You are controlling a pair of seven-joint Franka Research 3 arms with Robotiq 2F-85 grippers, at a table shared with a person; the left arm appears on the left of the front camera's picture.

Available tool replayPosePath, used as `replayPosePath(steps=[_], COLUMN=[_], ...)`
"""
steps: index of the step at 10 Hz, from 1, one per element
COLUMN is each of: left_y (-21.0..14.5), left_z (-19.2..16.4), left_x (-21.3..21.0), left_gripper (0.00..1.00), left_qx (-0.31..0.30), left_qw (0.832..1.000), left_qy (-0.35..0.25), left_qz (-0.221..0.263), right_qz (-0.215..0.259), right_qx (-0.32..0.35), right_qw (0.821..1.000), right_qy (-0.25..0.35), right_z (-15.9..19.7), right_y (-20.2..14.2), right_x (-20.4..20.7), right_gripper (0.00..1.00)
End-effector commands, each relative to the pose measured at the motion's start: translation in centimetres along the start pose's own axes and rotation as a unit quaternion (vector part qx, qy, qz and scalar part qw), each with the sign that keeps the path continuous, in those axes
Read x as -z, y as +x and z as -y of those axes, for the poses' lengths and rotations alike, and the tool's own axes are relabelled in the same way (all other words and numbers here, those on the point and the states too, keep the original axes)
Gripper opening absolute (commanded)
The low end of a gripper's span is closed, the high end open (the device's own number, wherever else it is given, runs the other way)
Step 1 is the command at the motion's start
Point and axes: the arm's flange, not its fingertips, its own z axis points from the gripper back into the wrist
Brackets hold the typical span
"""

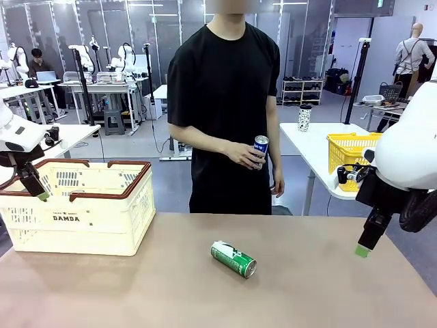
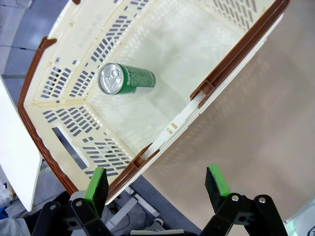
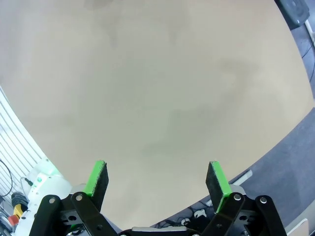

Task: Place the drinks into the Shopping basket.
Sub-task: Pick up one drink and place it into the Shopping basket.

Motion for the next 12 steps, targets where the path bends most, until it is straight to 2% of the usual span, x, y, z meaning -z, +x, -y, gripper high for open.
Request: replayPosePath(steps=[1,3,5,6,8,9,11,12], left_y=[2.9,7.4,10.0,10.6,11.0,12.5,12.5,12.4], left_z=[0.9,5.0,9.2,10.5,11.0,12.2,12.2,12.3], left_x=[-1.4,-3.4,-4.1,-3.8,-2.7,-4.0,-4.0,-3.5], left_gripper=[1.00,1.00,1.00,1.00,1.00,1.00,1.00,1.00], left_qx=[0.056,0.168,0.277,0.313,0.344,0.308,0.308,0.327], left_qw=[0.998,0.984,0.957,0.946,0.935,0.948,0.948,0.942], left_qy=[-0.003,-0.012,-0.022,-0.028,-0.032,-0.021,-0.021,-0.023], left_qz=[0.031,0.064,0.079,0.084,0.078,0.080,0.080,0.076], right_qz=[0.001,0.001,0.001,0.001,0.001,0.001,0.001,0.001], right_qx=[0.001,0.001,0.001,0.001,0.001,0.001,0.001,0.001], right_qw=[1.000,1.000,1.000,1.000,1.000,1.000,1.000,1.000], right_qy=[-0.001,-0.001,-0.001,-0.001,-0.001,-0.001,-0.001,-0.001], right_z=[0.0,0.0,0.0,0.0,0.0,0.0,0.0,0.0], right_y=[-0.2,-0.2,-0.2,-0.2,-0.2,-0.2,-0.2,-0.2], right_x=[-0.2,-0.2,-0.2,-0.2,-0.2,-0.2,-0.2,-0.2], right_gripper=[1.00,1.00,1.00,1.00,1.00,1.00,1.00,1.00])
